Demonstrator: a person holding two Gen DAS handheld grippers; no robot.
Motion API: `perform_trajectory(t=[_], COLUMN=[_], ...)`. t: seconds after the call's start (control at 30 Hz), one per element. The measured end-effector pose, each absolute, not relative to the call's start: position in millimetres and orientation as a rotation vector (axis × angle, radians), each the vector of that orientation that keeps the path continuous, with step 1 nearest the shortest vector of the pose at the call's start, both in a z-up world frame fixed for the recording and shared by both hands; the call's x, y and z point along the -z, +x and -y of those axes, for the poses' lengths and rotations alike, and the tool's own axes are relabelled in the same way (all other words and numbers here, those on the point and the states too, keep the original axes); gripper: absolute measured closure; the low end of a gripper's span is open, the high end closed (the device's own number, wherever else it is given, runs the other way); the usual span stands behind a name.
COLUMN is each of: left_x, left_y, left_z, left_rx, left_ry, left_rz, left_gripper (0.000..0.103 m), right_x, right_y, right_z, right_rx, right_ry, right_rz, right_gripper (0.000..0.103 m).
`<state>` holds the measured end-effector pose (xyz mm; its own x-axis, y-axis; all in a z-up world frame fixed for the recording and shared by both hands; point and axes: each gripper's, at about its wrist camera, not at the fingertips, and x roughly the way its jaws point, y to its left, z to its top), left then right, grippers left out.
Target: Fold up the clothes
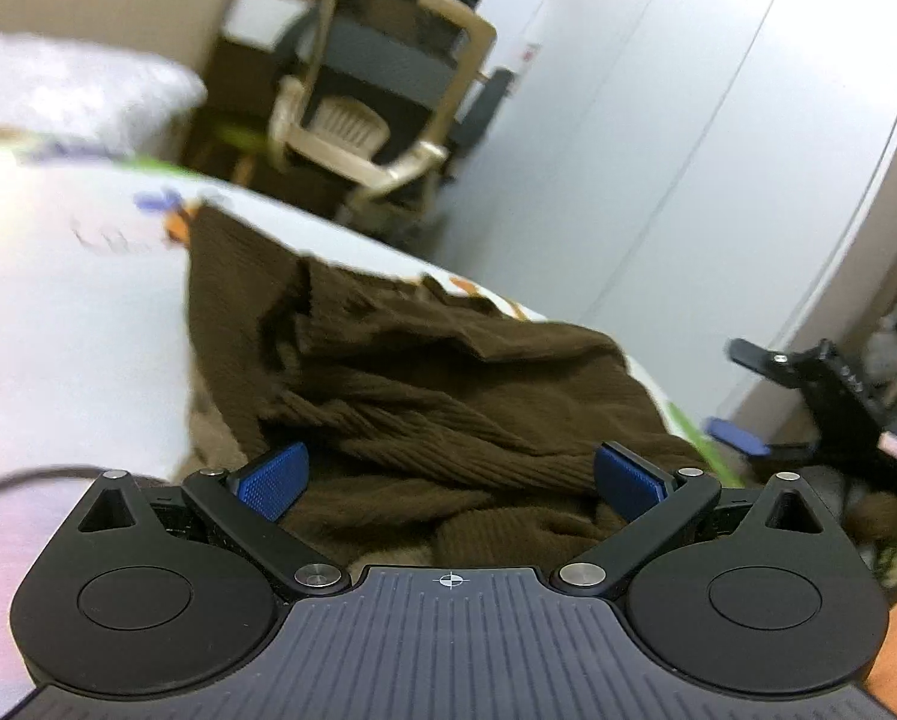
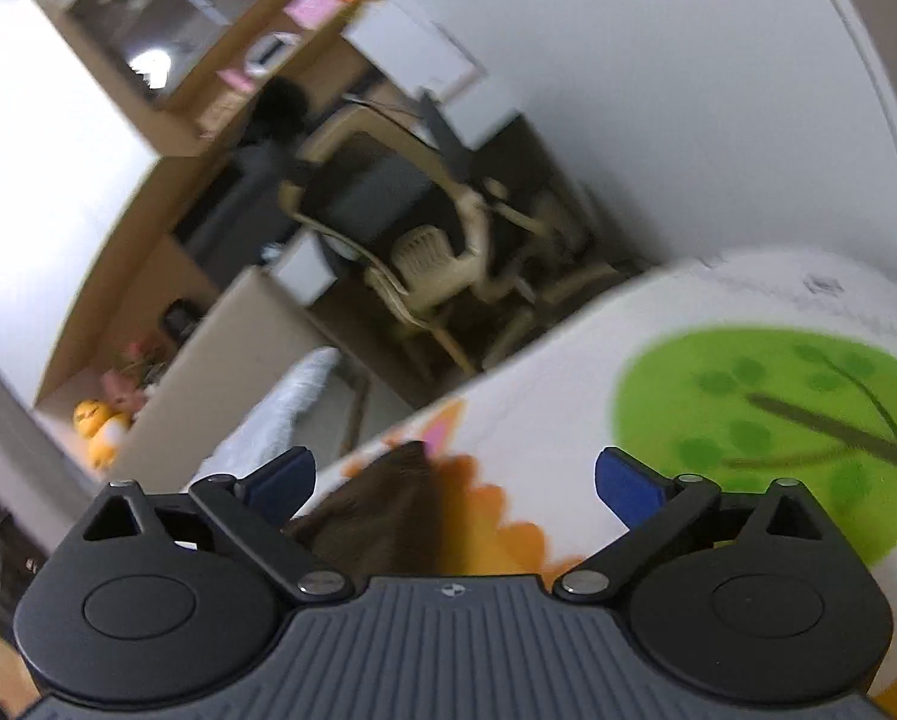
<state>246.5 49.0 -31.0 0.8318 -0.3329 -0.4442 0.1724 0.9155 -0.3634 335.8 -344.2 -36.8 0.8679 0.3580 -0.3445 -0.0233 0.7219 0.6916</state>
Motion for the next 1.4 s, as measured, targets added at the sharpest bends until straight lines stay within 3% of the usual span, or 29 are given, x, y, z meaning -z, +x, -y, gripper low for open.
perform_trajectory(t=[0.13,0.3,0.57,0.67,0.7,0.73,0.83,1.0,1.17,1.33,1.4], left_x=[8,7,25,22,18,13,-2,11,22,-3,-9], left_y=[234,269,303,305,306,306,305,313,313,310,310], left_z=[-31,-41,-45,-28,-25,-23,-20,-23,-39,-72,-90], left_rx=[0.175,0.084,0.092,0.083,0.082,0.084,0.081,0.009,-0.005,0.043,0.073], left_ry=[-0.129,-0.083,-0.095,0.035,0.059,0.068,0.084,0.177,0.138,-0.083,-0.190], left_rz=[-0.407,-0.492,-0.610,-0.611,-0.600,-0.587,-0.531,-0.552,-0.609,-0.676,-0.704], left_gripper=[0.000,0.000,0.017,0.041,0.066,0.074,0.080,0.080,0.058,0.026,0.023], right_x=[41,41,41,41,41,42,42,43,42,39,33], right_y=[343,343,347,347,347,348,348,348,350,351,351], right_z=[340,336,329,328,328,328,328,328,327,324,319], right_rx=[-0.213,-0.215,-0.209,-0.210,-0.210,-0.211,-0.212,-0.210,-0.219,-0.245,-0.242], right_ry=[0.731,0.717,0.702,0.695,0.694,0.695,0.697,0.699,0.695,0.663,0.624], right_rz=[-0.515,-0.523,-0.537,-0.540,-0.540,-0.540,-0.540,-0.542,-0.564,-0.584,-0.597], right_gripper=[0.000,0.000,0.000,0.000,0.000,0.000,0.000,0.000,0.000,0.000,0.001])
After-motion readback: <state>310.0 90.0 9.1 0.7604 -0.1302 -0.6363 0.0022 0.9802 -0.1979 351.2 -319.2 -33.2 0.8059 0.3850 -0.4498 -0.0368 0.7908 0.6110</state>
